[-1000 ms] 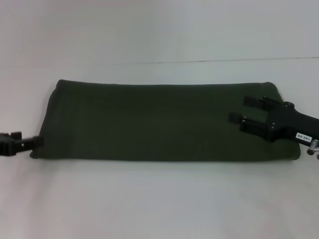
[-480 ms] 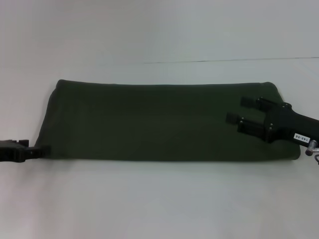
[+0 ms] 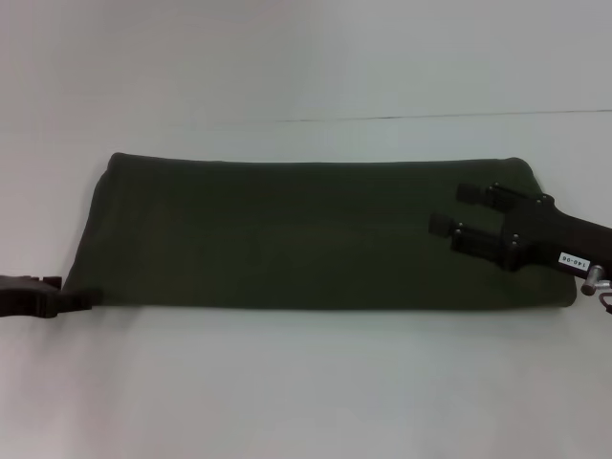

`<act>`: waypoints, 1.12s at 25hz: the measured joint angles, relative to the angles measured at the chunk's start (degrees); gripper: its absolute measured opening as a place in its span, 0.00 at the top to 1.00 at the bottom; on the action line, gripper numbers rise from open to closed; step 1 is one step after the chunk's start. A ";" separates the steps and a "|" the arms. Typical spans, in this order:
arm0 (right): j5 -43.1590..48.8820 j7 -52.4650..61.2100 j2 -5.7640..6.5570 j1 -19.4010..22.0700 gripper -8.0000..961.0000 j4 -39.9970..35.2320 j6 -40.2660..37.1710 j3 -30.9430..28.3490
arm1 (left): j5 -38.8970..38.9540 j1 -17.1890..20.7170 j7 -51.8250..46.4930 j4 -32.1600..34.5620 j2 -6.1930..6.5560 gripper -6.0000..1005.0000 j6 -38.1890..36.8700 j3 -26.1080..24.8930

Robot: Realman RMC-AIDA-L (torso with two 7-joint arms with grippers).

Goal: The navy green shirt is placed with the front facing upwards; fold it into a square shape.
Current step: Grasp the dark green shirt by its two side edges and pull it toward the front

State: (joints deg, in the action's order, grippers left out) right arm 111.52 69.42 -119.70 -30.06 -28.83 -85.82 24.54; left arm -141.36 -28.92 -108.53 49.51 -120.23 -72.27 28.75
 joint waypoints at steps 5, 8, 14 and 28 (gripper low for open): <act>-0.25 0.08 0.00 0.01 0.19 0.00 0.11 -0.01 | -1.18 -0.17 0.01 0.01 0.00 0.33 0.06 1.15; -0.30 0.10 0.00 -0.03 0.19 -0.05 0.13 -0.02 | -1.21 -0.23 0.10 0.13 0.00 0.34 -0.06 1.27; -0.34 0.11 0.00 0.10 0.19 -0.09 0.13 -0.20 | -0.82 -0.45 0.48 0.32 0.00 0.56 0.15 1.25; -0.16 1.97 0.63 1.41 0.19 -1.59 0.01 -0.45 | -1.16 -0.99 1.07 0.32 0.16 0.97 -0.42 1.32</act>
State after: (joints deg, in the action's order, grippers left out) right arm 111.36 71.38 -119.07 -28.65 -30.42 -85.81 24.09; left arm -142.52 -29.92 -107.46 49.83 -120.07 -72.69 30.07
